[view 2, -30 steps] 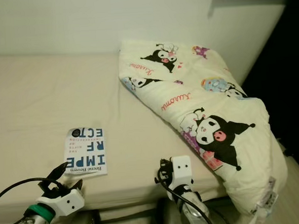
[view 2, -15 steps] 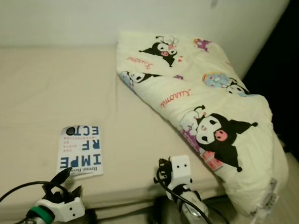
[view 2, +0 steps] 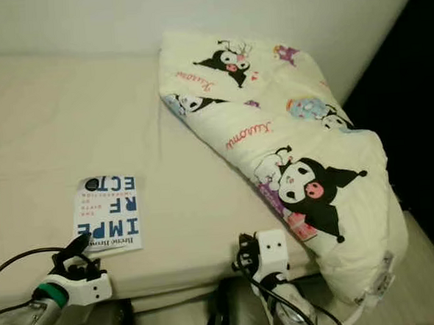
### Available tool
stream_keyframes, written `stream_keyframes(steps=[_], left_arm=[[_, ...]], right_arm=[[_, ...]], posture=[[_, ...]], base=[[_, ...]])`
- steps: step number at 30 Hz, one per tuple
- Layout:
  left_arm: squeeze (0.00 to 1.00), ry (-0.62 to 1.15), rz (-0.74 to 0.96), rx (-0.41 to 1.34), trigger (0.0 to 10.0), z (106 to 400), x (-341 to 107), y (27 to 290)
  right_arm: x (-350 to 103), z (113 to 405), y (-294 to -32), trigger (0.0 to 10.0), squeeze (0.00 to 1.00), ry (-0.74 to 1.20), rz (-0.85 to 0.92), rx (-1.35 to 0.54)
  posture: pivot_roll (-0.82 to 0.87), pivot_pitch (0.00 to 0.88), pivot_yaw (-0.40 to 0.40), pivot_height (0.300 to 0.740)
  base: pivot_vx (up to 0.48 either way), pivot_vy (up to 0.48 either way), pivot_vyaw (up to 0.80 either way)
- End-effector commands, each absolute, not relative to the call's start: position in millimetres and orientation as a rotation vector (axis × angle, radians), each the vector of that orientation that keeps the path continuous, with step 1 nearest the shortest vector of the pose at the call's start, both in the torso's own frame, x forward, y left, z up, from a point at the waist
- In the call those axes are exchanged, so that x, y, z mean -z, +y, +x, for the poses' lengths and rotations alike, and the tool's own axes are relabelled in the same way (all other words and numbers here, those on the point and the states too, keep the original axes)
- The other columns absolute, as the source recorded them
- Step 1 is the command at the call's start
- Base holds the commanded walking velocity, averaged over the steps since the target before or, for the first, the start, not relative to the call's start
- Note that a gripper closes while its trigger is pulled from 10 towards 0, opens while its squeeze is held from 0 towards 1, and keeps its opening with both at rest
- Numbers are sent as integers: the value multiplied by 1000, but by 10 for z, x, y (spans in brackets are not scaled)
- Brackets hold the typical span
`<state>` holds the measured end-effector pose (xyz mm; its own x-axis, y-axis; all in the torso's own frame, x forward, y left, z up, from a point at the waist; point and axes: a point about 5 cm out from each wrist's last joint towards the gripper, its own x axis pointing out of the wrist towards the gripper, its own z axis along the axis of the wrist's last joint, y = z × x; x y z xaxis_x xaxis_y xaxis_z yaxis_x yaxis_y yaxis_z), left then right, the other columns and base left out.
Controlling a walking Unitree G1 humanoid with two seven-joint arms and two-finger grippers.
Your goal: Clean up the room
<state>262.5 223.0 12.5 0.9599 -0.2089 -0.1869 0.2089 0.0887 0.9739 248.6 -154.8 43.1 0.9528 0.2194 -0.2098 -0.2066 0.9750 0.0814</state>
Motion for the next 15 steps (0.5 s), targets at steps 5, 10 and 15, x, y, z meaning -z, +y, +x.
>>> stream_keyframes(steps=[5,10,15], left_arm=[[0,50,1432,332,10000,2555,7,2202],[0,49,1453,292,10000,2570,-2,2229],[0,25,1550,180,5529,2611,-68,2391]], right_arm=[[-431,2420,-1588,10000,0,248,49,-220],[-446,2388,-1650,10000,0,252,36,-215],[-472,2321,-1699,10000,0,263,22,-214]], posture=[[-17,164,-95,600],[-33,177,-104,600],[-51,191,-121,600]], base=[[0,0,0],[0,0,0],[0,0,0]])
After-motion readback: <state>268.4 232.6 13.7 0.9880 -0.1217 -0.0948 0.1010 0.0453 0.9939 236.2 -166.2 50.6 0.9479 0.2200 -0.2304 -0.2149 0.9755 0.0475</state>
